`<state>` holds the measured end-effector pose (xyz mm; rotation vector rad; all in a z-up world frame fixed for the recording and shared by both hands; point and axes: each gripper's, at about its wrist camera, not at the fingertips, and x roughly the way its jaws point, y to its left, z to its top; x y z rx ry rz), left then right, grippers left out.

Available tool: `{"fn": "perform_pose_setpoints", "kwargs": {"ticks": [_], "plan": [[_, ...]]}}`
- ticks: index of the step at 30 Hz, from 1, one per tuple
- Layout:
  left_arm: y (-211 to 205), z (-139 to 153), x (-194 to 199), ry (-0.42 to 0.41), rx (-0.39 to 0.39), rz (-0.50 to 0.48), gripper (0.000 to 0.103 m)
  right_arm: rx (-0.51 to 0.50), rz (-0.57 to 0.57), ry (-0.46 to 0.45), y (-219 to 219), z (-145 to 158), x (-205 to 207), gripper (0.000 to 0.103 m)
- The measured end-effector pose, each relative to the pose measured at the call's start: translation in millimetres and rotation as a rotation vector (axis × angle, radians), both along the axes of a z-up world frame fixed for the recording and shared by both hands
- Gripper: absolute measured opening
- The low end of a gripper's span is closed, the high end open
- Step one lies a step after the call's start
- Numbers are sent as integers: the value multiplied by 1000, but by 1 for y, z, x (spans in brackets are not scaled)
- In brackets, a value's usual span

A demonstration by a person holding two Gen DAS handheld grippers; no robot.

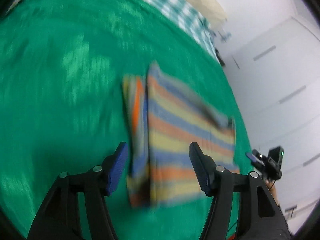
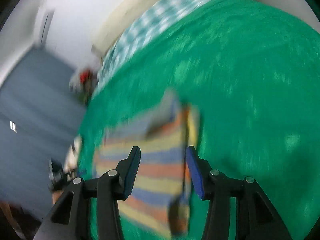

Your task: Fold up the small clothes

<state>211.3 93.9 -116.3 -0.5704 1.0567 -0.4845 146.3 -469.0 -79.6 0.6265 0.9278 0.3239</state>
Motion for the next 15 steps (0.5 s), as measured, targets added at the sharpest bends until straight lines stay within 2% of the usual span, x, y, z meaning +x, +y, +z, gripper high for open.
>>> {"fn": "perform_pose_setpoints", "kwargs": {"ticks": [5, 7, 8, 9, 11, 12, 13, 15], "plan": [[-22, -10, -30, -28, 55, -59, 62, -153, 126, 45, 47, -31, -47, 49], [-30, -5, -30, -58, 72, -72, 47, -174, 137, 45, 56, -45, -49, 49], [-32, -2, -33, -75, 89, -81, 43, -189, 135, 34, 61, -45, -50, 49], [-37, 0, -32, -90, 112, -90, 36, -202, 138, 24, 66, -47, -49, 49], [-45, 5, -32, -116, 158, -121, 6, -223, 149, 25, 73, -48, -47, 36], [-48, 8, -33, -121, 185, -131, 2, -236, 154, 29, 75, -49, -47, 12], [-49, 8, -32, -130, 188, -136, 1, -265, 153, 35, 77, -47, -46, 4], [-43, 16, -39, -167, 170, -165, 1, -248, 156, 35, 72, -40, -48, 4]]}}
